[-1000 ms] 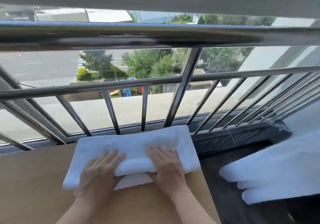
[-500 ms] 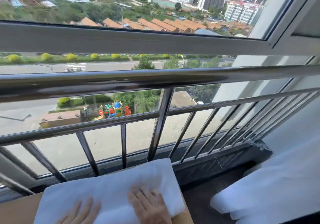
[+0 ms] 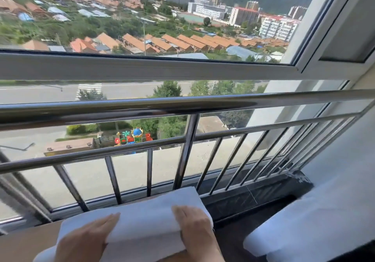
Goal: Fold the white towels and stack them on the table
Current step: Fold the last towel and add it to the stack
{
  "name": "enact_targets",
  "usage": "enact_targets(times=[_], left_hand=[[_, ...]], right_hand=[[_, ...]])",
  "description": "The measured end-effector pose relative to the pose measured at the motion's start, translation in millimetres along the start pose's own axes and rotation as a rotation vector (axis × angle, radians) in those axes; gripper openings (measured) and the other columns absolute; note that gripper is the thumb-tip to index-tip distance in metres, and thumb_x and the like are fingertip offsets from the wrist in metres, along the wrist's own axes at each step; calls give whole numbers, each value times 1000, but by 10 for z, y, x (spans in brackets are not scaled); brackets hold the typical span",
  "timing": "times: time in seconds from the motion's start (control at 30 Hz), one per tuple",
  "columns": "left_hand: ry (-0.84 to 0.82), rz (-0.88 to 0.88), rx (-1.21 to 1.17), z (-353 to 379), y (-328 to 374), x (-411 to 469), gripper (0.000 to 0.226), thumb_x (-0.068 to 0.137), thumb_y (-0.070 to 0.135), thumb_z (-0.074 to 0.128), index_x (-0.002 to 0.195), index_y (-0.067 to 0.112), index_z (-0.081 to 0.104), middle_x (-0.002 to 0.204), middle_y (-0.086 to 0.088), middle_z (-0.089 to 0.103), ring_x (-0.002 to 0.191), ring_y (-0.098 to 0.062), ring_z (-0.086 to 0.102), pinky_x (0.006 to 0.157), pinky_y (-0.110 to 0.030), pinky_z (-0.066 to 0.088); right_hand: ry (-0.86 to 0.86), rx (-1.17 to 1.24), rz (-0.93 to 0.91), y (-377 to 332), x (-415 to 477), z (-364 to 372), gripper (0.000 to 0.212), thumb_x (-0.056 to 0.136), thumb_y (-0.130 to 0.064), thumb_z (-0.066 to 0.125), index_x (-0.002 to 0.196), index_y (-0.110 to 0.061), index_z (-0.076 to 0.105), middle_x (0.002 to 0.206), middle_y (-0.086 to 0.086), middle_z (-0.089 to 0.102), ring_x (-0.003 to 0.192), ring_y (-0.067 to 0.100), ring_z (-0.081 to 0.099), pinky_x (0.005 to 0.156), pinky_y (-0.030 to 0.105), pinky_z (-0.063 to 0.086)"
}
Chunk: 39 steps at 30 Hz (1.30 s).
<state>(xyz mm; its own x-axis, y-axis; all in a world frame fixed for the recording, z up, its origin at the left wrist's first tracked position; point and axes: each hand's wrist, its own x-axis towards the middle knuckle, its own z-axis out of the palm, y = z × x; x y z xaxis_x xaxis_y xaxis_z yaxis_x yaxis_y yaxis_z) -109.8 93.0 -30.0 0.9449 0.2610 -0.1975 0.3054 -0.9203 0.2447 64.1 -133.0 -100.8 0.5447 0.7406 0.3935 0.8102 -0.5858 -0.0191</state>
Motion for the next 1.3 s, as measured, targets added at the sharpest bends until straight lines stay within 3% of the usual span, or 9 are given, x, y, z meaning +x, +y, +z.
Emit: enact_targets(times=[0.07,0.2,0.43,0.57,0.73,0.8,0.93,1.1,1.3], left_hand=[[318,-56,111,96,69,-121,34,65,22,65,94,25,83,86,11,78,60,-12,73,45,-31,55],[433,-130,151,-220,-14,-318,45,50,-1,82,83,30,79,59,11,69,43,-16,64,37,-24,46],[385,-262,170,-543,-516,-1273,6,86,32,70,92,32,72,82,8,73,75,-17,72,61,-27,52],[561,-316,202,-662,-954,-2170,12,81,39,69,71,34,73,63,4,70,54,-17,68,52,-22,31],[548,-536,206,-474,-1879,-3470,59,83,74,34,97,32,72,86,1,75,78,-26,72,62,-29,31],[582,-588,175,-445,-2235,-3937,64,82,82,36,99,30,71,92,2,75,85,-25,71,63,-29,33],[707,-677,140,-425,-2737,-4833,72,71,85,30,89,30,74,85,1,75,79,-25,71,59,-28,34],[904,-747,79,-425,-3260,-5679,37,74,61,74,75,24,72,68,5,67,63,-23,64,52,-25,32],[985,-889,5,-478,-4014,-6213,24,75,42,83,92,30,72,82,8,64,73,-24,66,58,-28,37]], right_hand=[[21,-27,1,-4,58,-159,42,72,-10,46,99,-23,76,76,-7,65,60,17,62,54,26,51],[31,-33,-13,-269,234,-493,45,71,-1,47,105,-17,72,79,-3,65,58,21,61,49,31,50],[17,-66,-108,-1159,322,-969,51,65,10,63,111,-10,69,80,6,66,63,31,63,50,39,53],[33,-67,-184,-2067,312,-1253,50,63,10,68,108,-10,70,75,6,64,60,31,62,50,37,50],[29,-32,-298,-3498,92,-1570,48,63,7,73,107,-10,71,77,8,64,62,33,63,51,38,52],[21,-1,-326,-4044,39,-1672,47,64,6,76,108,-10,72,82,8,68,65,34,66,52,38,52],[3,65,-392,-5060,-10,-1801,44,75,2,67,116,-14,68,94,8,69,81,36,68,64,42,53],[94,195,-473,-6102,46,-1876,60,58,8,77,113,-14,70,94,5,71,73,34,69,60,38,52],[138,323,-486,-7012,332,-1774,64,57,6,76,116,-16,66,95,6,69,76,35,68,63,38,52]])
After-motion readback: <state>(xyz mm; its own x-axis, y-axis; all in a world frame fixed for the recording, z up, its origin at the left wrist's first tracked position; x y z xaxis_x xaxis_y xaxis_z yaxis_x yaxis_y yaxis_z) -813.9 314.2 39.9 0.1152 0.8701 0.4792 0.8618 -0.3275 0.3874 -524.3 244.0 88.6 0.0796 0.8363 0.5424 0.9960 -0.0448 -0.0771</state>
